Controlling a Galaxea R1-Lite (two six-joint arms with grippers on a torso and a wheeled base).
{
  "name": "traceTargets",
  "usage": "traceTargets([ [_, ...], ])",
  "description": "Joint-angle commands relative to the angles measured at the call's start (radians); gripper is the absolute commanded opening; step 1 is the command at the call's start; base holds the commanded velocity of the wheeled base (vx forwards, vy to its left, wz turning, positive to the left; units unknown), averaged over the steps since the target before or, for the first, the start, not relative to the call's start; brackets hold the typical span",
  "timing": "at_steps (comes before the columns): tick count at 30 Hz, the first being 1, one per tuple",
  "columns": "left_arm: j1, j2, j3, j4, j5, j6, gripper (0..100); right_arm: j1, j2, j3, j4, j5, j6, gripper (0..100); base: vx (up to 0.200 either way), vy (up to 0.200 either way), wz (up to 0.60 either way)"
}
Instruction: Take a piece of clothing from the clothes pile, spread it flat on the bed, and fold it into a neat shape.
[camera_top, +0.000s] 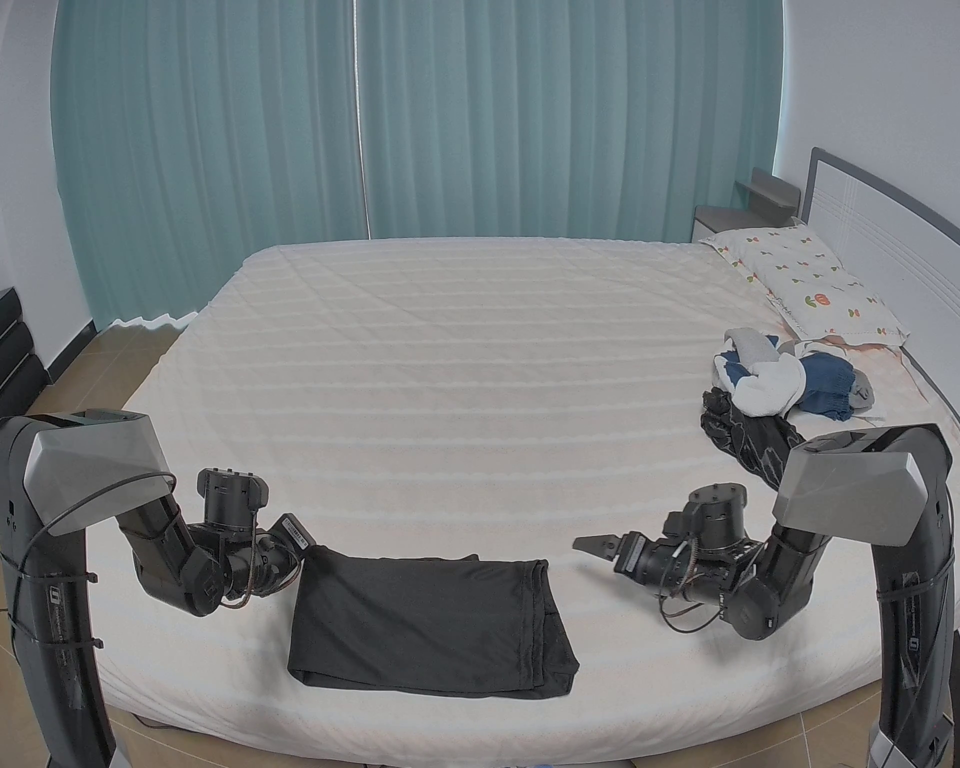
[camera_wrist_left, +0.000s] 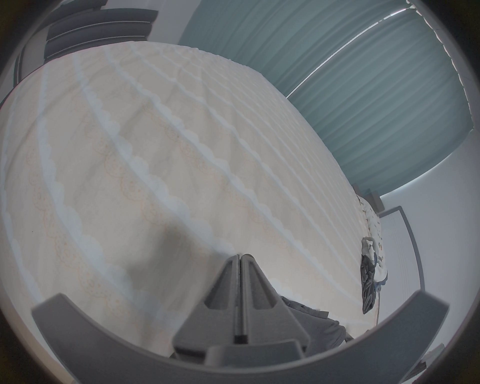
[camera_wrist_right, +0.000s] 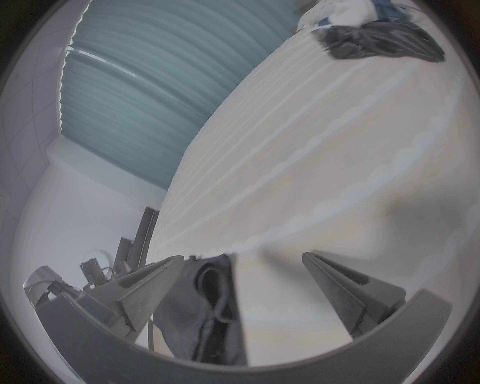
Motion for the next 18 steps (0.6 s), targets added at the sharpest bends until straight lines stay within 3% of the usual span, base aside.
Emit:
traceTargets([
  [1, -0.001, 0.006, 0.017, -0.012, 0.018, -0.02, 0, 0.125, -0.04, -0.147, 0.116, -0.011, -0.002, 100, 0.0, 0.0, 0.0],
  [18, -0.004, 0.007, 0.021, -0.013, 0.017, -0.017, 0, 0.194, 0.051, -0.281, 0.222, -0.013, -0.015, 100, 0.0, 0.0, 0.0],
])
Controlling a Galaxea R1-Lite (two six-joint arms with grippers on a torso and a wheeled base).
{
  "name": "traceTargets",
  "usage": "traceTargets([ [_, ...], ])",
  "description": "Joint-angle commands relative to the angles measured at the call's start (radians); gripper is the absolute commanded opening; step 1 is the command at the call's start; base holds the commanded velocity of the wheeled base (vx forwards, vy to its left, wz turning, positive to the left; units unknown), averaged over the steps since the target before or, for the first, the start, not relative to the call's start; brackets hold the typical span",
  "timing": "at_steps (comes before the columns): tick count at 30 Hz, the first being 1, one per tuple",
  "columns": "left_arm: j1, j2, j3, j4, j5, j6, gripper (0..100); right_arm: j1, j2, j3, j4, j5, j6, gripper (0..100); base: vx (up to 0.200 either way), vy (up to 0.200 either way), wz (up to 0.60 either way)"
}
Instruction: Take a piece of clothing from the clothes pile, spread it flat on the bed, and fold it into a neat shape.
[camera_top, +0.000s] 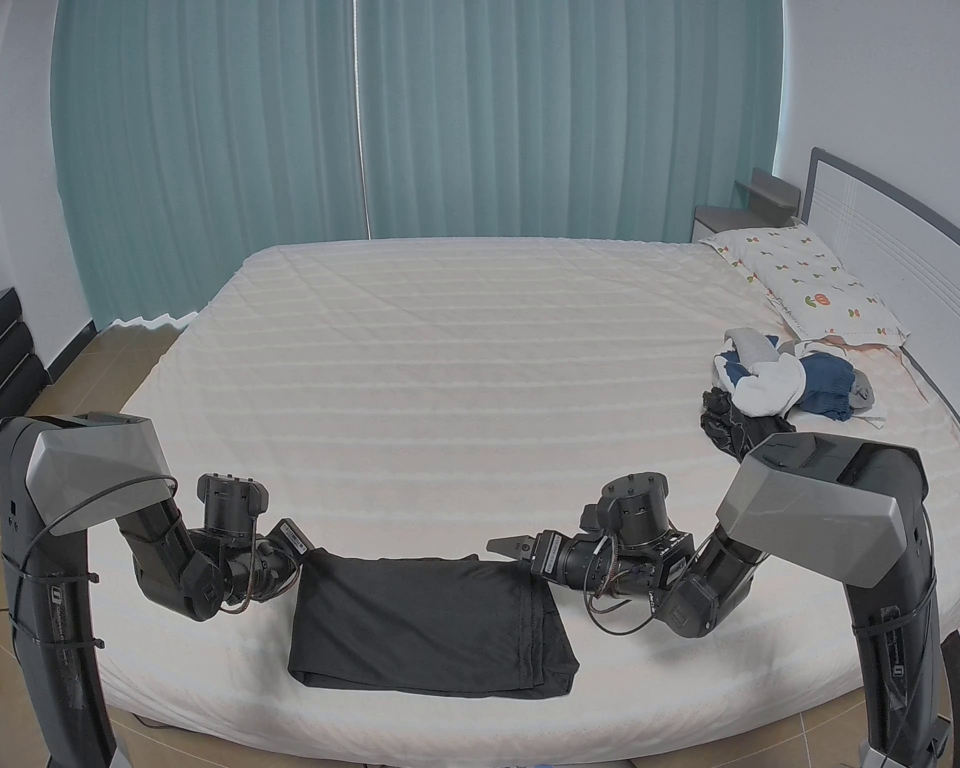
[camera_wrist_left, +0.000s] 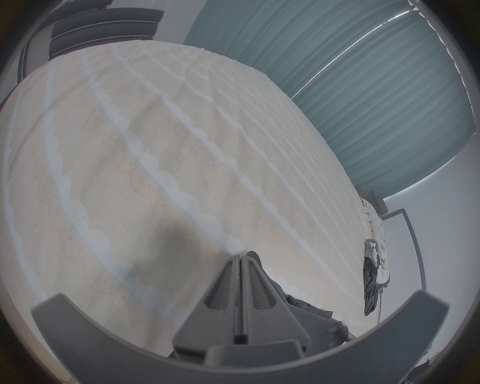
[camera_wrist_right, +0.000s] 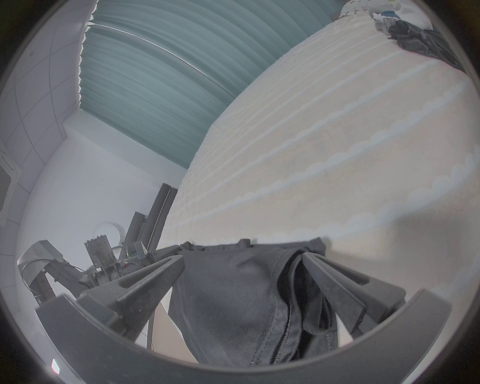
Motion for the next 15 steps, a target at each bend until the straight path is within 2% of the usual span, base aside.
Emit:
traceTargets([
  [1, 0.0, 0.001, 0.0, 0.0, 0.0, 0.0, 0, 0.008, 0.025, -0.024, 0.023, 0.001, -0.003, 100, 0.0, 0.0, 0.0],
  [3, 0.0, 0.001, 0.0, 0.0, 0.0, 0.0, 0, 0.006, 0.026, -0.042, 0.063, 0.001, -0.017, 100, 0.0, 0.0, 0.0],
  [4, 0.001, 0.001, 0.0, 0.0, 0.0, 0.0, 0, 0.005, 0.026, -0.045, 0.066, 0.001, -0.019, 0, 0.0, 0.0, 0.0],
  [9, 0.0, 0.001, 0.0, 0.0, 0.0, 0.0, 0, -0.001, 0.026, -0.055, 0.067, -0.002, -0.019, 0, 0.0, 0.0, 0.0],
  [15, 0.001, 0.001, 0.003, 0.0, 0.0, 0.001, 0, -0.009, 0.023, -0.104, 0.182, -0.017, -0.017, 0, 0.0, 0.0, 0.0],
])
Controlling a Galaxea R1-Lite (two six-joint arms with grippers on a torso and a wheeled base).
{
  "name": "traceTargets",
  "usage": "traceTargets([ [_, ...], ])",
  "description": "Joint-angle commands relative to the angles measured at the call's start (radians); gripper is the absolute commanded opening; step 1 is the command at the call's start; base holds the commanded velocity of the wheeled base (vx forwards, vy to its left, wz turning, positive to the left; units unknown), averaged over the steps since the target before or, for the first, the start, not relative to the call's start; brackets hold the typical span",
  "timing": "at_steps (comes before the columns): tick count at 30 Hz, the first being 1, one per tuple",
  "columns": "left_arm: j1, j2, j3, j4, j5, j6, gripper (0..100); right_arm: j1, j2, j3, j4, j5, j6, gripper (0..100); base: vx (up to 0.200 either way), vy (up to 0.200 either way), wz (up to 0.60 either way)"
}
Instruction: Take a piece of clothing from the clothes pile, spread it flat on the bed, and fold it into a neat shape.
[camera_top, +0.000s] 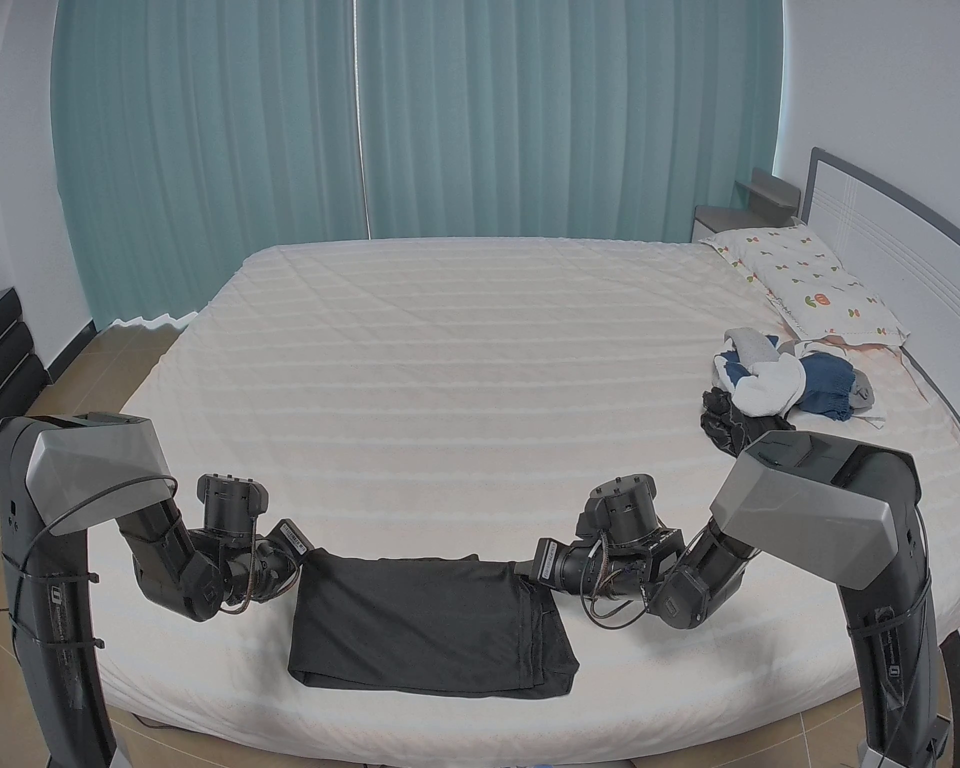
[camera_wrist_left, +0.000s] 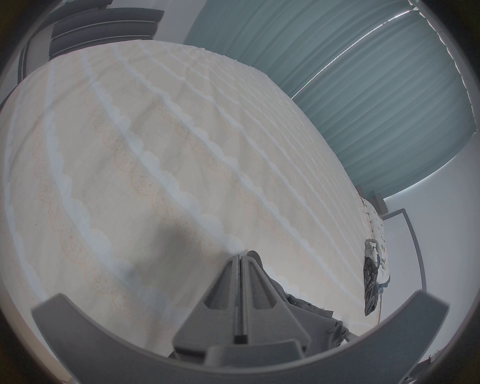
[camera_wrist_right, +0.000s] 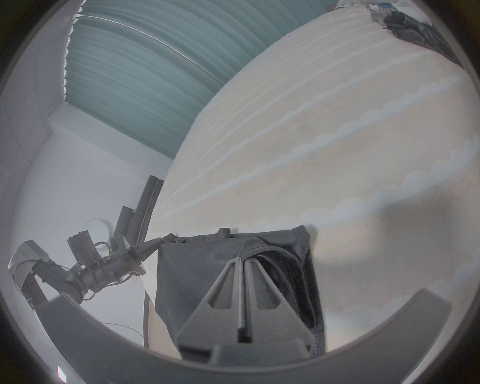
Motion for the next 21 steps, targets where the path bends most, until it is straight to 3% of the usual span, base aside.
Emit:
traceTargets([
  [1, 0.001, 0.001, 0.003, 0.0, 0.0, 0.0, 0, -0.012, 0.002, -0.04, 0.028, -0.03, 0.0, 0, 0.0, 0.0, 0.0],
  [5, -0.001, 0.002, 0.006, -0.015, 0.001, 0.001, 0, -0.032, 0.003, -0.064, 0.041, -0.09, -0.001, 0, 0.0, 0.0, 0.0],
  [11, -0.001, 0.016, 0.033, -0.101, 0.001, 0.007, 0, -0.053, -0.002, -0.053, 0.041, -0.091, -0.001, 0, 0.0, 0.0, 0.0],
  [21, -0.003, 0.016, 0.06, -0.109, -0.003, 0.05, 0, -0.044, 0.003, -0.05, 0.041, -0.09, -0.003, 0, 0.0, 0.0, 0.0],
])
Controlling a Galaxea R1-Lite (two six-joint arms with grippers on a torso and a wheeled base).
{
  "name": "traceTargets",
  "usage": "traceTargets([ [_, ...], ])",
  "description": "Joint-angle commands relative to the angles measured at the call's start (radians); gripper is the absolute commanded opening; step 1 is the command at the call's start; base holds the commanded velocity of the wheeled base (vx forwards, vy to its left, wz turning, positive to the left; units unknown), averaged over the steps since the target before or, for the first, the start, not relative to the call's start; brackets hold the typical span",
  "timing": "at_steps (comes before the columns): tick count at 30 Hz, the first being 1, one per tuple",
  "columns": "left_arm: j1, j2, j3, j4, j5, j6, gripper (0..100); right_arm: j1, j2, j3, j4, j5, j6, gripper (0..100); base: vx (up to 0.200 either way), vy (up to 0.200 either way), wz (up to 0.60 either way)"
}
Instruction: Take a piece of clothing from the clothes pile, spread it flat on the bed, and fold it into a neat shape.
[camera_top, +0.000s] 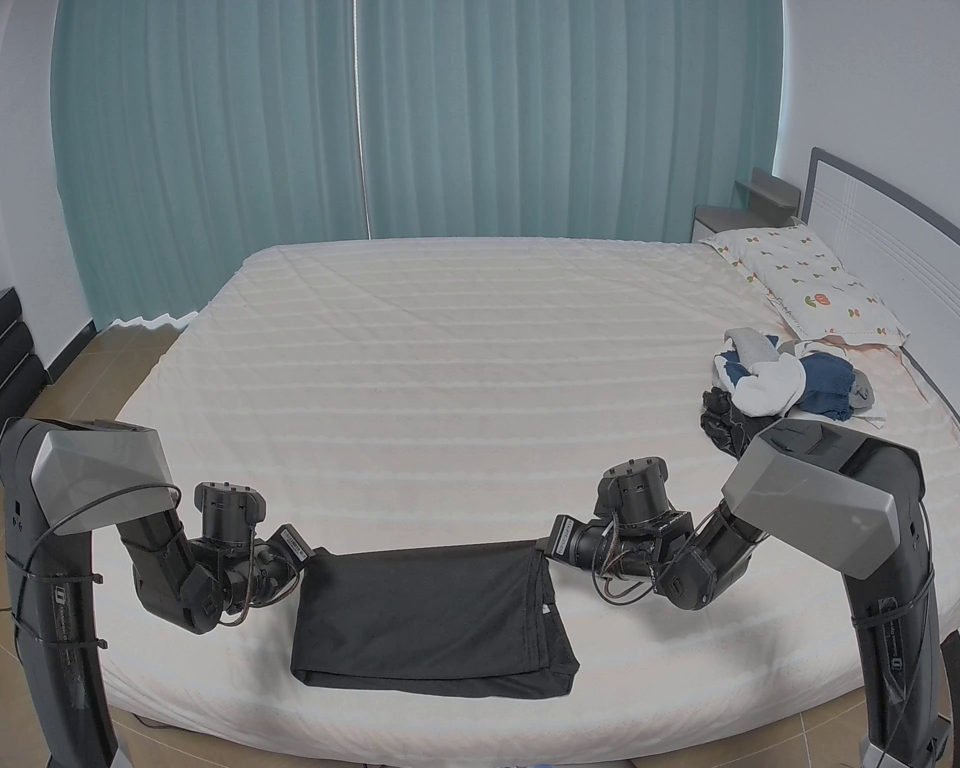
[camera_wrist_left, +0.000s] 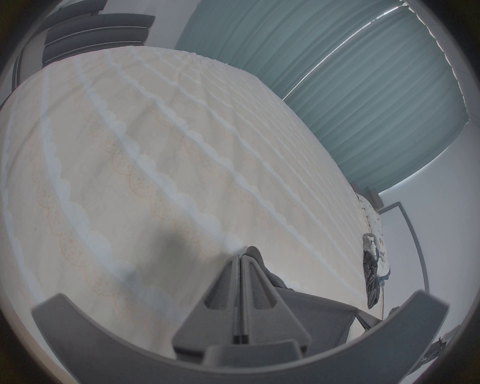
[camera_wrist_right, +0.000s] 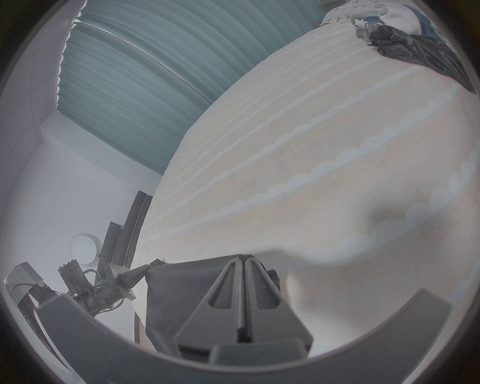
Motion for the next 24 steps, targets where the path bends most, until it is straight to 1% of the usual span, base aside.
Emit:
traceTargets([
  [1, -0.001, 0.002, 0.005, 0.001, -0.002, 0.011, 100, 0.005, 0.002, 0.004, -0.001, 0.001, 0.0, 100, 0.0, 0.0, 0.0],
  [7, -0.001, 0.005, 0.005, -0.002, -0.002, 0.017, 100, 0.007, -0.012, 0.008, -0.012, -0.001, 0.004, 100, 0.0, 0.0, 0.0],
  [10, 0.004, 0.004, 0.002, -0.002, -0.006, 0.009, 100, 0.002, -0.076, 0.062, -0.013, 0.003, 0.006, 100, 0.0, 0.0, 0.0],
  [11, 0.01, 0.001, 0.002, -0.003, -0.009, 0.008, 100, 0.005, -0.121, 0.131, -0.013, 0.015, 0.003, 100, 0.0, 0.0, 0.0],
  [12, 0.015, -0.001, 0.002, -0.003, -0.011, 0.006, 100, 0.01, -0.139, 0.162, -0.013, 0.019, 0.001, 100, 0.0, 0.0, 0.0],
  [15, 0.016, -0.001, 0.004, -0.003, -0.011, 0.005, 100, 0.011, -0.145, 0.172, -0.015, 0.021, 0.001, 100, 0.0, 0.0, 0.0],
  [16, 0.042, -0.007, -0.006, -0.003, -0.012, -0.032, 100, 0.051, -0.193, 0.3, -0.047, 0.055, -0.019, 100, 0.0, 0.0, 0.0],
  [19, 0.058, -0.013, -0.01, -0.003, -0.017, -0.055, 100, 0.07, -0.196, 0.347, -0.078, 0.056, -0.037, 100, 0.0, 0.0, 0.0],
  [20, 0.071, -0.015, -0.012, -0.003, -0.031, -0.061, 100, 0.099, -0.193, 0.387, -0.108, 0.055, -0.063, 100, 0.0, 0.0, 0.0],
  [22, 0.081, -0.013, -0.012, -0.003, -0.046, -0.061, 100, 0.111, -0.188, 0.401, -0.125, 0.05, -0.083, 100, 0.0, 0.0, 0.0],
  [24, 0.09, -0.007, -0.012, -0.006, -0.051, -0.052, 100, 0.13, -0.19, 0.418, -0.127, 0.049, -0.128, 100, 0.0, 0.0, 0.0],
])
